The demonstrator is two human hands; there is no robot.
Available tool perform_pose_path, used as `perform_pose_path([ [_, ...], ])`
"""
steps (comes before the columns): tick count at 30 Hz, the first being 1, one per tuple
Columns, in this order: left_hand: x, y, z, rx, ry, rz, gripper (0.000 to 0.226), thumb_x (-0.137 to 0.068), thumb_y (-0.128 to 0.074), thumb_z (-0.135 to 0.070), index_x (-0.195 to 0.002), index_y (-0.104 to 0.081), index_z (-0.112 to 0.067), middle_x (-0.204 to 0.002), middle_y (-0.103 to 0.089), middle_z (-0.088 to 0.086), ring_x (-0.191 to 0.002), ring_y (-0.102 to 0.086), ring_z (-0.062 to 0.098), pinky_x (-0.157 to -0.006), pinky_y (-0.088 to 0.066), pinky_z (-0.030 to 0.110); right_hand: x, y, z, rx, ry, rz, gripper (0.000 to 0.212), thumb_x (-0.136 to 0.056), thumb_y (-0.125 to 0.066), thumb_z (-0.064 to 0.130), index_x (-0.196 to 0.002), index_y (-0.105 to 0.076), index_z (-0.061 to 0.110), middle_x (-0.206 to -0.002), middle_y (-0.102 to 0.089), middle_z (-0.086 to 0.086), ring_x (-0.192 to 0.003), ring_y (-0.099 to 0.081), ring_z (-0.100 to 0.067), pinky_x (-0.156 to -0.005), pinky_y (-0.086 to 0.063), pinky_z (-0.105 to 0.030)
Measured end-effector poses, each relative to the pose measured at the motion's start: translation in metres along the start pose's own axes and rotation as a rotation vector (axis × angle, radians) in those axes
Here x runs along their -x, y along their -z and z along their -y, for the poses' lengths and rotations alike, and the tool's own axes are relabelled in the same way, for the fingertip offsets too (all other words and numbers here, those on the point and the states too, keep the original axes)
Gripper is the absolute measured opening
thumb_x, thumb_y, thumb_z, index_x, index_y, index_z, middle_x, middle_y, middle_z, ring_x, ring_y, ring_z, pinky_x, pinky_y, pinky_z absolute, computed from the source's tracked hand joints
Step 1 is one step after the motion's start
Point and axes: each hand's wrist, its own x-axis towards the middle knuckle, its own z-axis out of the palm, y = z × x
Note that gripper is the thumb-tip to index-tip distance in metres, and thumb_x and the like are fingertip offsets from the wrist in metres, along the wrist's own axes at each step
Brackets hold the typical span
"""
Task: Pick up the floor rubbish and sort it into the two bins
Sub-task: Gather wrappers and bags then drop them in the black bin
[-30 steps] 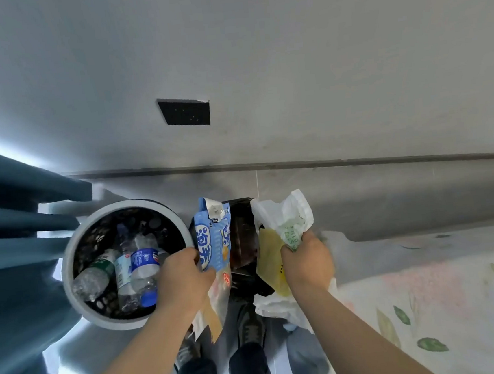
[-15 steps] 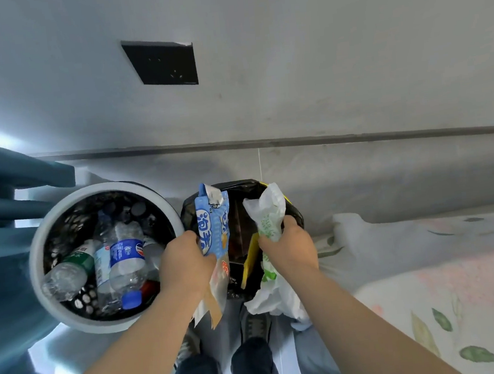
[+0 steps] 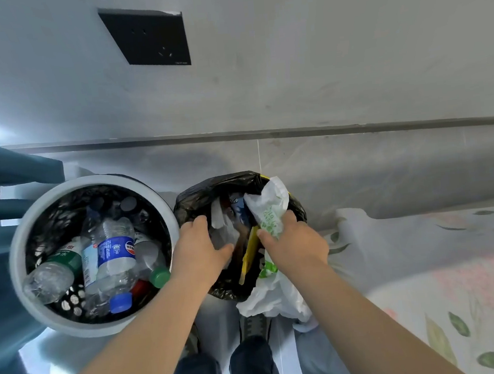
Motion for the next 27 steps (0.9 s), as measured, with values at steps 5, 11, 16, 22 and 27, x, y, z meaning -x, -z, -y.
perform_pose_path([
  [5,0.003,0.0,0.005,0.012,0.009,0.041,0.054,-0.085,-0.067,-0.034,-0.13,-0.047,-0.012,-0.123,-0.053,0.009,-0.106,-0.057,0.024,-0.082,-0.047,0.03,0.022,0.019,-0.018,-0.067,0.064,0.102,0.067,-0.081,-0.062,0.026,-0.138,-0.028,0.018,-0.108,-0.057,-0.006,-0.088,-0.058,-0.025,-0.065,-0.045,-0.032],
  [11,0.011,0.002,0.017,0.049,0.062,0.063,0.058,-0.084,-0.069,-0.031,-0.134,-0.047,-0.013,-0.122,-0.058,0.008,-0.105,-0.06,0.023,-0.087,-0.054,0.036,0.03,0.006,-0.017,-0.105,0.338,0.095,0.063,-0.09,-0.042,-0.003,-0.143,-0.04,0.031,-0.136,-0.051,-0.001,-0.113,-0.057,-0.019,-0.091,-0.049,-0.029],
  [16,0.011,0.005,0.032,0.013,0.051,0.043,0.058,-0.086,-0.066,-0.029,-0.137,-0.045,-0.013,-0.127,-0.054,0.009,-0.111,-0.056,0.024,-0.091,-0.05,0.034,0.003,-0.015,0.012,0.205,0.315,0.343,0.052,-0.088,-0.047,-0.004,-0.136,-0.05,0.016,-0.133,-0.051,-0.01,-0.118,-0.054,-0.029,-0.098,-0.048,-0.039],
  [22,0.008,0.006,0.037,-0.007,0.023,0.062,0.059,-0.088,-0.064,-0.029,-0.14,-0.041,-0.016,-0.129,-0.051,0.007,-0.112,-0.057,0.022,-0.092,-0.051,0.033,-0.036,-0.027,0.033,0.202,0.389,0.205,0.048,-0.092,-0.04,0.003,-0.136,-0.049,0.02,-0.129,-0.056,-0.011,-0.114,-0.055,-0.031,-0.093,-0.05,-0.041],
  [27,0.009,-0.001,0.036,-0.05,-0.024,0.089,0.047,-0.089,-0.061,-0.028,-0.132,-0.047,-0.013,-0.127,-0.052,0.006,-0.112,-0.055,0.022,-0.091,-0.046,0.03,-0.064,-0.049,0.034,0.068,0.358,0.291,0.057,-0.095,-0.034,0.009,-0.149,-0.03,0.025,-0.138,-0.05,-0.013,-0.119,-0.051,-0.033,-0.094,-0.048,-0.043],
])
